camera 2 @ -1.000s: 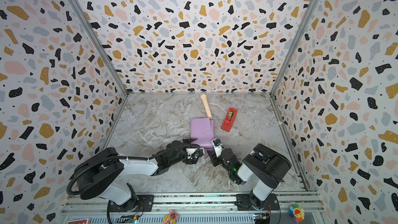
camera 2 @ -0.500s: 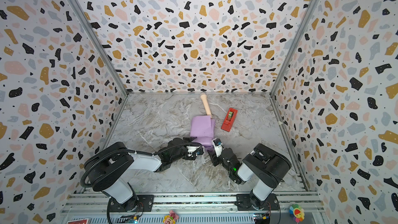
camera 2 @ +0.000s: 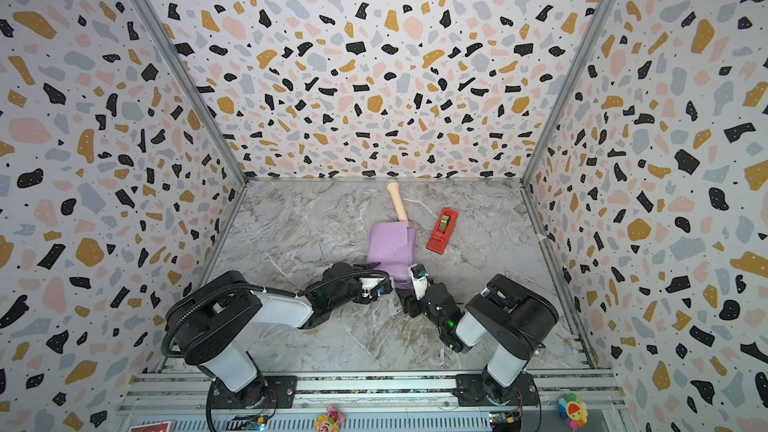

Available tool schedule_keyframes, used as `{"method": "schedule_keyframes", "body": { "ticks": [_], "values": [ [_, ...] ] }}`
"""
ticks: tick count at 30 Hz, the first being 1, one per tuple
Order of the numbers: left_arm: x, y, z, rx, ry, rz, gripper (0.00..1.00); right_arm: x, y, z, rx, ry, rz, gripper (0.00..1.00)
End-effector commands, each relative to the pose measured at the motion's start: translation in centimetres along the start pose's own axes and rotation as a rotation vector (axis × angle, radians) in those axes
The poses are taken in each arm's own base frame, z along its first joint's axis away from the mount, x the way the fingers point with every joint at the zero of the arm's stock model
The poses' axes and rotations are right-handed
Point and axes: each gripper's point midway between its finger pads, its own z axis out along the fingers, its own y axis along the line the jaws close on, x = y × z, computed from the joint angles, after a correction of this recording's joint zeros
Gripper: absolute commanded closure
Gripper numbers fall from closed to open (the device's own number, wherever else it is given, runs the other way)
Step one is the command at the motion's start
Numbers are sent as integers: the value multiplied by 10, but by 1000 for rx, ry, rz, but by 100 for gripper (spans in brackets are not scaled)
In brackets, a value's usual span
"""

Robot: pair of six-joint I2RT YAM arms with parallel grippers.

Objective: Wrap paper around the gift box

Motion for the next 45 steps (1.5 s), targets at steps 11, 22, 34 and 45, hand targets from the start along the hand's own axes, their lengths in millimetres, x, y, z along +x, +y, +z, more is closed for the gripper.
{"method": "schedule_keyframes", "body": {
  "ticks": [11, 22, 34, 45],
  "values": [
    [11, -11, 3, 51, 33, -9, 38, -29, -2, 5, 22, -87, 112, 17],
    [13, -12, 3, 56, 40, -6, 39, -48, -6, -2, 21, -128, 208, 16],
    [11, -8, 5, 46, 38, -27, 40, -15, 0, -9, 7, -47, 227, 4],
    [11, -8, 5, 44, 41, -32, 40, -22, 8, 12, 2, -51, 243, 1]
  ]
}}
